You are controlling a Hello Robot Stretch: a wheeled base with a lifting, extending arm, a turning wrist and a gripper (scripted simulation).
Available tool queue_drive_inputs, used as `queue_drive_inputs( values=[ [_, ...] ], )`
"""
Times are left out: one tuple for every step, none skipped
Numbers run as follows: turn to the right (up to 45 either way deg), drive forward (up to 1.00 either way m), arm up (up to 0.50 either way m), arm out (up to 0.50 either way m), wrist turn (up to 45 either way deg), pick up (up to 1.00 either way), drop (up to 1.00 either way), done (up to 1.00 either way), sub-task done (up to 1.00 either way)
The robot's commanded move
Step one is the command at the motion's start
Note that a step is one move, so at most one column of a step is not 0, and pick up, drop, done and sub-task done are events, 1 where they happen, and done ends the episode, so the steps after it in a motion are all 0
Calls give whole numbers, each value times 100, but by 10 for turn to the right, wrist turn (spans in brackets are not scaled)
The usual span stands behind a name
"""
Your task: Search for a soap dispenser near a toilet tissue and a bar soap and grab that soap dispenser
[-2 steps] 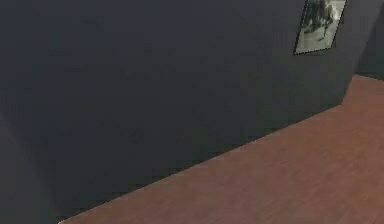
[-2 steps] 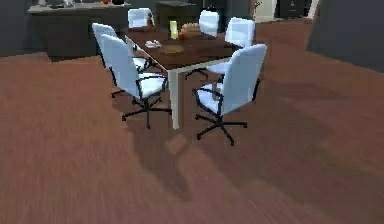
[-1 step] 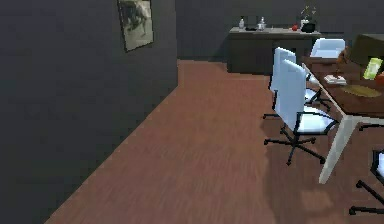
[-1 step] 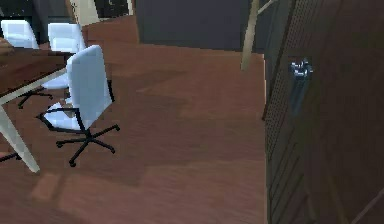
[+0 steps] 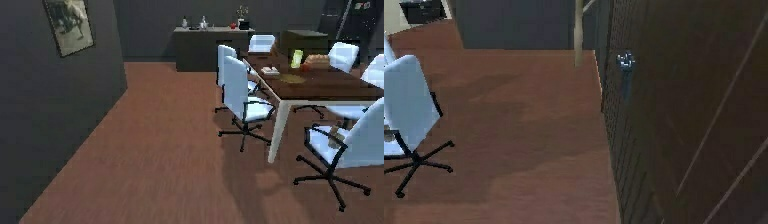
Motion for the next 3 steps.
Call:
queue_drive_inputs(
  values=[
    [0, 25, 0, 0, 0, 0, 0, 0, 0],
    [-90, 0, 0, 0, 0, 0, 0, 0, 0],
    [0, 100, 0, 0, 0, 0, 0, 0, 0]
  ],
)
